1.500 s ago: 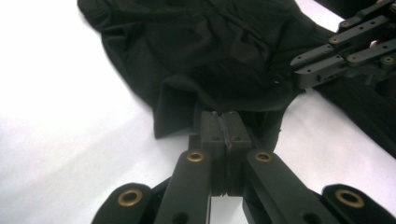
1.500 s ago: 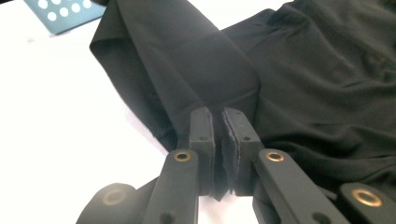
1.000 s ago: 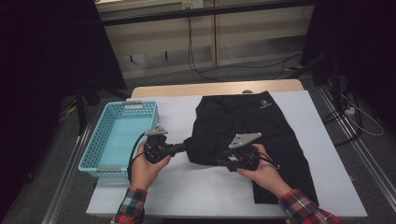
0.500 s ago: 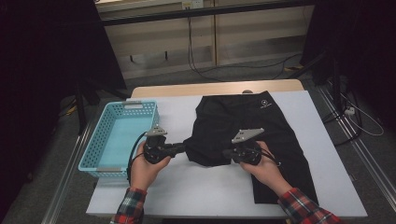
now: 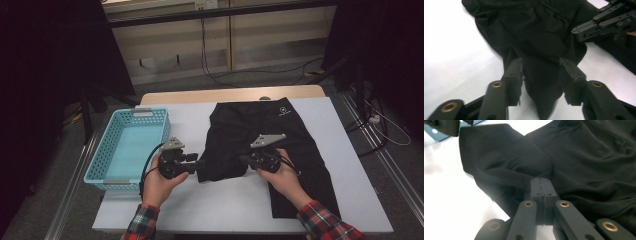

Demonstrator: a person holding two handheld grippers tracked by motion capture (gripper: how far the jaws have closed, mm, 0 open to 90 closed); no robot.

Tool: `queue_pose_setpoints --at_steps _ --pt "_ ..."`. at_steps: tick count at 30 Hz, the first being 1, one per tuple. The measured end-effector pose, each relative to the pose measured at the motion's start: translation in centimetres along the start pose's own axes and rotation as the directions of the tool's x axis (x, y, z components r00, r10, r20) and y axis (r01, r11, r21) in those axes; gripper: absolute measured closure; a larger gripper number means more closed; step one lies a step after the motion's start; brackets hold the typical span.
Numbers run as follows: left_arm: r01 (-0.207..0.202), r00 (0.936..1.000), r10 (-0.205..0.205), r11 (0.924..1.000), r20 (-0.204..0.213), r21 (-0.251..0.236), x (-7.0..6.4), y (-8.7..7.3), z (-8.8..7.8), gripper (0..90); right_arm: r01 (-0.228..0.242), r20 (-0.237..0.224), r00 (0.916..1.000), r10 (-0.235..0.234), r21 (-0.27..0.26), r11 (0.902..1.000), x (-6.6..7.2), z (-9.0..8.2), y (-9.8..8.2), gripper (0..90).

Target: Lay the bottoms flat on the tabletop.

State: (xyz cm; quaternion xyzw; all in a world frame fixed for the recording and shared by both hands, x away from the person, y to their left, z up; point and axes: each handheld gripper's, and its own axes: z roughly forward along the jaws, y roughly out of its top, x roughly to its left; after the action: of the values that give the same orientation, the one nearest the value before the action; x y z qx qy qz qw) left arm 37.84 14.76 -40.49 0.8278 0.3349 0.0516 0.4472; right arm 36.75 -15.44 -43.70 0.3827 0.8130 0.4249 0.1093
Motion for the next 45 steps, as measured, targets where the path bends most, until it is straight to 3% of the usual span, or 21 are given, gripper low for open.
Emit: queue_pose_setpoints --at_steps 8,14,16,19,26,33,35,37,39,41,43,44,45 --pt "-0.046 0.9989 0.045 0.9985 0.010 0.031 -1.0 -0.5 0.5 54.1 -0.002 0.012 0.9999 0.002 0.011 0.9999 0.1 0.5 0.0 90.0" --pt "-0.047 0.9987 0.048 0.9961 -0.017 0.075 -0.5 -1.4 1.4 54.9 0.000 0.000 1.0000 0.000 0.013 0.9999 0.2 0.4 -0.1 90.0" --pt "-0.030 0.9993 0.032 0.9956 -0.021 0.089 -0.2 -1.8 2.0 56.2 0.007 -0.013 0.9999 -0.007 0.015 0.9999 0.3 0.4 -0.1 90.0" --pt "-0.015 0.9998 0.016 0.9932 -0.013 0.115 0.1 -2.2 2.7 64.1 0.016 -0.025 0.9996 -0.015 0.029 0.9994 0.5 0.4 -0.2 90.0" --pt "-0.035 0.9993 0.036 0.9879 -0.007 0.151 0.2 -2.6 3.4 75.6 0.047 -0.035 0.9984 -0.045 0.053 0.9975 1.2 0.2 -0.3 89.7" --pt "-0.013 0.9999 0.012 0.9839 0.007 0.178 0.3 -2.7 3.6 86.7 0.031 -0.004 0.9995 -0.031 0.027 0.9992 0.6 -1.3 -0.7 72.0" --pt "-0.014 0.9999 0.013 0.9834 0.010 0.181 0.1 -2.6 3.6 87.1 0.036 -0.024 0.9991 -0.035 0.049 0.9981 0.5 -1.7 -1.1 67.9" --pt "0.000 0.9996 -0.005 0.9846 0.027 0.175 0.0 -2.3 3.4 87.3 0.047 0.002 0.9989 -0.047 0.067 0.9967 0.5 -1.7 -1.6 67.4" --pt "0.010 0.9994 -0.015 0.9883 0.031 0.152 0.0 -2.0 2.9 87.4 0.044 -0.006 0.9990 -0.043 0.090 0.9950 0.4 -1.2 -1.9 66.3" --pt "0.025 0.9986 -0.031 0.9914 0.043 0.128 0.1 -1.7 2.4 87.4 0.058 -0.008 0.9983 -0.058 0.113 0.9919 0.6 -0.5 -2.0 68.2" --pt "0.031 0.9980 -0.037 0.9936 0.051 0.109 0.1 -1.4 1.9 87.4 0.092 0.003 0.9956 -0.093 0.142 0.9856 1.0 0.0 -2.0 78.2" --pt "0.039 0.9971 -0.046 0.9942 0.060 0.100 0.1 -1.3 1.6 87.5 0.097 0.002 0.9951 -0.099 0.140 0.9854 1.1 0.0 -1.9 88.0" --pt "0.041 0.9968 -0.048 0.9947 0.065 0.094 0.1 -1.1 1.4 87.5 0.093 -0.011 0.9957 -0.092 0.139 0.9860 1.1 -0.1 -1.9 89.5"
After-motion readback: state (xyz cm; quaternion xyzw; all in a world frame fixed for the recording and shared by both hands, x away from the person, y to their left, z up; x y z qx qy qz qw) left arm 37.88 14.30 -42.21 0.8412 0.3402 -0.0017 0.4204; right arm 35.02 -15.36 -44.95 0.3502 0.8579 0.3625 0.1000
